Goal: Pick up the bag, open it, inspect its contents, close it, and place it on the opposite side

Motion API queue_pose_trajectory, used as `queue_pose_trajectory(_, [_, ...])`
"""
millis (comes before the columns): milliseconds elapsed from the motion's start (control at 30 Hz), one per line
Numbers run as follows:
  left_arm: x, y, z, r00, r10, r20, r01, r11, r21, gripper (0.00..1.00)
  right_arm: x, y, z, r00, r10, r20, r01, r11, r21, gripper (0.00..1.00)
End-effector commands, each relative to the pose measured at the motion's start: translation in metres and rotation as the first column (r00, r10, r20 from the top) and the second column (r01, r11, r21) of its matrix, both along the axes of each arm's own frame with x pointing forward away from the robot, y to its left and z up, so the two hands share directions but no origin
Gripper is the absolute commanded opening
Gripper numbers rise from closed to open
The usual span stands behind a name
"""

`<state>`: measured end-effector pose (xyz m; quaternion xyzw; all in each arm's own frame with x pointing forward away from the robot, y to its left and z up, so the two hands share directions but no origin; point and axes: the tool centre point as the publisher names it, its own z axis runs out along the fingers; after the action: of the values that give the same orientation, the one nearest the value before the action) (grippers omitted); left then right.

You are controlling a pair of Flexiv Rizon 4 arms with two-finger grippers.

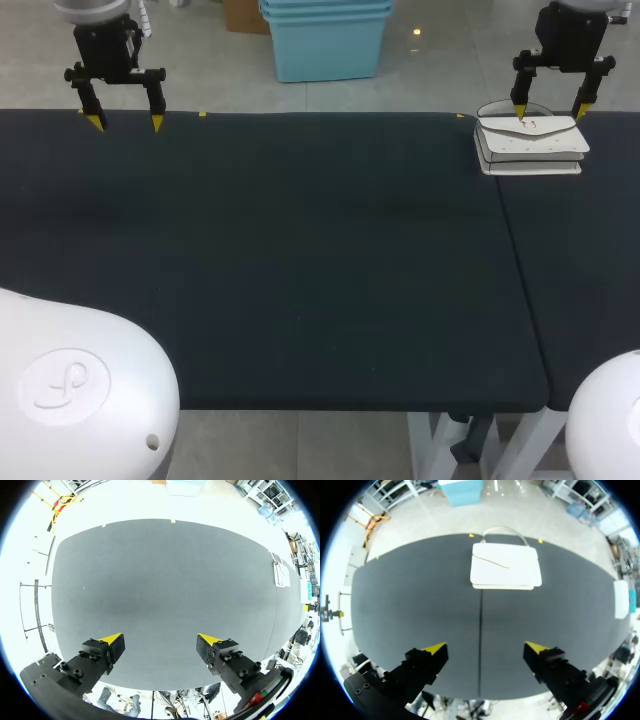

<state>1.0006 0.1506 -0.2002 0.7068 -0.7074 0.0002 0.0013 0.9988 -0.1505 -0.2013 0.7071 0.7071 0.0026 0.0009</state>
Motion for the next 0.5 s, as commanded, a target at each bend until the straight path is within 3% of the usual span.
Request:
queue_pose_trajectory(33, [-0.0003, -0.0003, 0.0003, 1.0, 0.0, 0.0, 0.0, 1.0, 0.001, 1.0, 0.0003, 0.0003, 0.0004, 1.0, 0.0, -0.001, 0.0, 1.0, -0.001, 1.0])
queue_pose_trajectory(433, [-0.0003, -0.0003, 0.0003, 1.0, 0.0, 0.0, 0.0, 1.0, 0.001, 1.0, 0.0003, 0.0003, 0.0004, 1.0, 0.0, -0.001, 0.0, 1.0, -0.001, 1.0])
queue_pose_trajectory(500, [0.001, -0.0065, 0.0001, 0.998, -0.06, 0.021, 0.059, 0.998, 0.016, 1.0, 0.0003, 0.0003, 0.0004, 1.0, 0.0, -0.001, 0.0, 1.0, -0.001, 1.0])
